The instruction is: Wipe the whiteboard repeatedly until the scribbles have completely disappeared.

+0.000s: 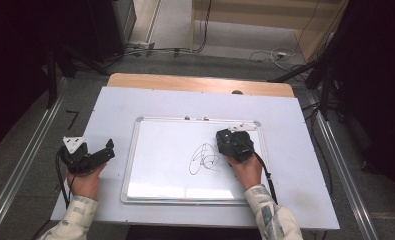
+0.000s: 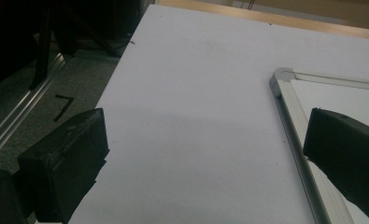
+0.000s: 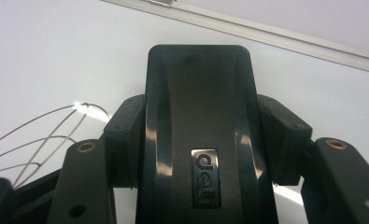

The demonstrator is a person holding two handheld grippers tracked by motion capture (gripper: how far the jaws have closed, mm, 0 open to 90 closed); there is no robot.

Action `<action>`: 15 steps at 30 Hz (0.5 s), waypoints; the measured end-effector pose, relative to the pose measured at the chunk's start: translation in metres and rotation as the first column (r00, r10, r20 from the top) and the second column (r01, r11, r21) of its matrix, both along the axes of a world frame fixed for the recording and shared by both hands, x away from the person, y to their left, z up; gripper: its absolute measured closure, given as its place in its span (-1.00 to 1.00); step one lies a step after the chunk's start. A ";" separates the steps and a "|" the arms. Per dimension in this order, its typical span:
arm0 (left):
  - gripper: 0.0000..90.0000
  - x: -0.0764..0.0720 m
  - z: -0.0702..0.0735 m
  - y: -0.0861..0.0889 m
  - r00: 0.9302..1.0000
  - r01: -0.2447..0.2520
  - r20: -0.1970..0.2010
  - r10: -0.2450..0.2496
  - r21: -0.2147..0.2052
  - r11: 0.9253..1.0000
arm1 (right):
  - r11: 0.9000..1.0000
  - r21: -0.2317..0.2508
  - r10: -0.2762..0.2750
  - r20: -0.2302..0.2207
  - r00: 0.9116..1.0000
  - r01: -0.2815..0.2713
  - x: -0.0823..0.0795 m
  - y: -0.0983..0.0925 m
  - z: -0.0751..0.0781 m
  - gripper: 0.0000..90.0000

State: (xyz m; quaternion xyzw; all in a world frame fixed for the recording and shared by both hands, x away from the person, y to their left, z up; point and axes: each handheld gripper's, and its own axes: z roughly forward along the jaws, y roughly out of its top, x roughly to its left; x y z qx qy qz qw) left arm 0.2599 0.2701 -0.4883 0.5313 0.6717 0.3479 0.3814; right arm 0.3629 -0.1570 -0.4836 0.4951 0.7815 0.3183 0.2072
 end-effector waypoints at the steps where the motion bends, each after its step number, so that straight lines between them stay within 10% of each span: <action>1: -0.99 0.000 0.000 0.000 1.000 0.000 0.001 0.000 0.000 1.000 | 1.000 0.002 0.001 0.001 1.000 -0.001 -0.001 0.002 0.000 -0.14; 15: -0.99 0.000 0.001 0.000 1.000 0.000 0.005 0.000 -0.003 1.000 | 0.999 -0.008 0.035 -0.011 0.999 -0.035 -0.002 0.014 -0.003 -0.14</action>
